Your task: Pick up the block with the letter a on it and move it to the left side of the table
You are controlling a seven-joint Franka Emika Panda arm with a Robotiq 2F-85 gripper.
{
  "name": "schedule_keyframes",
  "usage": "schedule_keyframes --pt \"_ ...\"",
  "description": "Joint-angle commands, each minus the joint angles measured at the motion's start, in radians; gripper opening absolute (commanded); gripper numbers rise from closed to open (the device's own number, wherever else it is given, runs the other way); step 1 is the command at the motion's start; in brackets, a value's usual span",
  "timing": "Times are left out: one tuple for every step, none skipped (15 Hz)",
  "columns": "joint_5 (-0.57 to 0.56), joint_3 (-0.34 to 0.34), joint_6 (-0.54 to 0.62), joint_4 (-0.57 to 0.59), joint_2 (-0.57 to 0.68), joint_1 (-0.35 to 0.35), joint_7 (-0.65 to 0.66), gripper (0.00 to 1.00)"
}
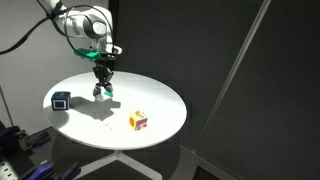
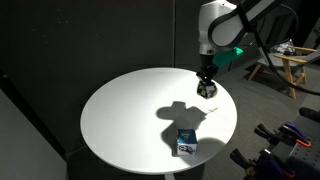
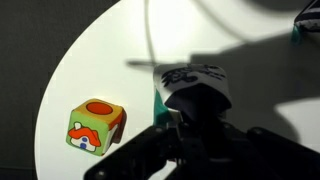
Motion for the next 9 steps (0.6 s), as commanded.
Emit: schedule_keyframes --pt "-0.022 0.028 0.046 -0.019 -0.023 -0.011 -0.064 0.05" --pt "-0.017 0.035 0.060 -0.020 -0.024 -0.012 -0.088 0.05" --pt "-0.009 0.042 0.070 -0.021 -0.025 -0.013 -0.114 0.05" --pt "-0.001 0.049 0.079 -0.021 -0.027 -0.014 -0.141 0.05" --pt "0.000 0.055 0.087 -0.022 -0.029 -0.015 -0.164 0.05" --pt "0.004 0.061 0.095 -0.023 -0.031 -0.015 -0.190 0.05" --pt "0.007 0.067 0.103 -0.024 -0.033 -0.015 -0.217 0.05" --pt "0.010 0.074 0.108 -0.025 -0.036 -0.015 -0.244 0.05" --pt "0.013 0.081 0.114 -0.027 -0.039 -0.015 -0.274 0.05"
